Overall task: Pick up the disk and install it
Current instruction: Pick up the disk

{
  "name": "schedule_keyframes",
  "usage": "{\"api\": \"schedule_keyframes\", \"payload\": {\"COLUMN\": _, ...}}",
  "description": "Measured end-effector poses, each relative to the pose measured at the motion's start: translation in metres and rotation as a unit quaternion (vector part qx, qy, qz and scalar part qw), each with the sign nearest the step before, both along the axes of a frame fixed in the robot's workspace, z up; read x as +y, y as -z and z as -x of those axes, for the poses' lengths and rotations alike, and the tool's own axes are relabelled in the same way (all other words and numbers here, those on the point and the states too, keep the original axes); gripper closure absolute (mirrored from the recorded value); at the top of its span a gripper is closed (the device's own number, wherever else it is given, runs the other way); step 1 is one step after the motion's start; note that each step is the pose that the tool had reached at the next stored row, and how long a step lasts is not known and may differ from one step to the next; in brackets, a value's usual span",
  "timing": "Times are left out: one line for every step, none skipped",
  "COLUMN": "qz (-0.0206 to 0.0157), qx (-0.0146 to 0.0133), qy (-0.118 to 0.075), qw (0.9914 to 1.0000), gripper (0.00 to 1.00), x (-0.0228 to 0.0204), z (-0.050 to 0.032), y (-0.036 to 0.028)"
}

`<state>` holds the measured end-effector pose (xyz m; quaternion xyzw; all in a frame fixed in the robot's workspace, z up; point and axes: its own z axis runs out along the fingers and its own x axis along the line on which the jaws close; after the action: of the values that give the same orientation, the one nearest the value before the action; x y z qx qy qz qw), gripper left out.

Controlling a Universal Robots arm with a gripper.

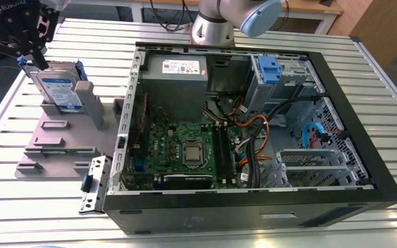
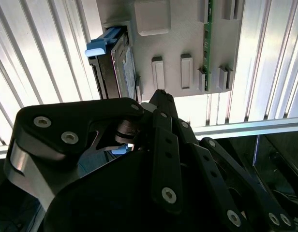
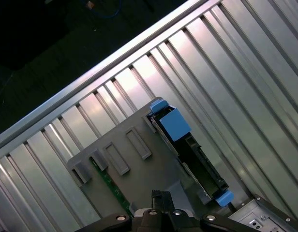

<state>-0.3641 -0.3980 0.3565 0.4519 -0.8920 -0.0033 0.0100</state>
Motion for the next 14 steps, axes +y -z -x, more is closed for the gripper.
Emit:
{"api": "schedule_keyframes", "payload": {"qz": 0.0000, "qx": 0.0000, "qy": 0.000, "qw": 1.00000, "gripper": 0.89, "x": 0.0000, "z": 0.0000, "y": 0.0000}}
{"api": "schedule_keyframes", "payload": {"qz": 0.0000, "qx": 0.0000, "qy": -0.001, "qw": 1.00000, "gripper": 0.89, "x": 0.0000, "z": 0.0000, "y": 0.0000}}
{"api": "schedule_keyframes", "payload": {"qz": 0.0000, "qx": 0.0000, "qy": -0.001, "qw": 1.00000, "gripper": 0.89, "x": 0.0000, "z": 0.0000, "y": 0.0000}}
{"api": "schedule_keyframes", "payload": {"qz": 0.0000, "qx": 0.0000, "qy": -0.001, "qw": 1.00000, "gripper": 0.89, "x": 0.0000, "z": 0.0000, "y": 0.0000}}
{"api": "schedule_keyframes", "payload": {"qz": 0.0000, "qx": 0.0000, "qy": -0.001, "qw": 1.00000, "gripper": 0.89, "x": 0.0000, "z": 0.0000, "y": 0.0000}}
{"api": "schedule_keyframes", "payload": {"qz": 0.0000, "qx": 0.0000, "qy": -0.002, "qw": 1.00000, "gripper": 0.89, "x": 0.0000, "z": 0.0000, "y": 0.0000}}
{"api": "schedule_keyframes", "payload": {"qz": 0.0000, "qx": 0.0000, "qy": -0.002, "qw": 1.00000, "gripper": 0.89, "x": 0.0000, "z": 0.0000, "y": 0.0000}}
{"api": "schedule_keyframes", "payload": {"qz": 0.0000, "qx": 0.0000, "qy": -0.002, "qw": 1.00000, "gripper": 0.89, "x": 0.0000, "z": 0.0000, "y": 0.0000}}
{"api": "schedule_keyframes", "payload": {"qz": 0.0000, "qx": 0.0000, "qy": -0.003, "qw": 1.00000, "gripper": 0.89, "x": 0.0000, "z": 0.0000, "y": 0.0000}}
{"api": "schedule_keyframes", "payload": {"qz": 0.0000, "qx": 0.0000, "qy": -0.003, "qw": 1.00000, "gripper": 0.89, "x": 0.0000, "z": 0.0000, "y": 0.0000}}
{"api": "schedule_keyframes", "payload": {"qz": 0.0000, "qx": 0.0000, "qy": -0.003, "qw": 1.00000, "gripper": 0.89, "x": 0.0000, "z": 0.0000, "y": 0.0000}}
{"api": "schedule_keyframes", "payload": {"qz": 0.0001, "qx": 0.0000, "qy": -0.003, "qw": 0.99999, "gripper": 0.89, "x": 0.0000, "z": 0.0000, "y": 0.0000}}
{"api": "schedule_keyframes", "payload": {"qz": 0.0001, "qx": 0.0000, "qy": -0.004, "qw": 0.99999, "gripper": 0.89, "x": 0.0000, "z": 0.0000, "y": 0.0000}}
{"api": "schedule_keyframes", "payload": {"qz": 0.0001, "qx": 0.0000, "qy": -0.004, "qw": 0.99999, "gripper": 0.89, "x": 0.0000, "z": 0.0000, "y": 0.0000}}
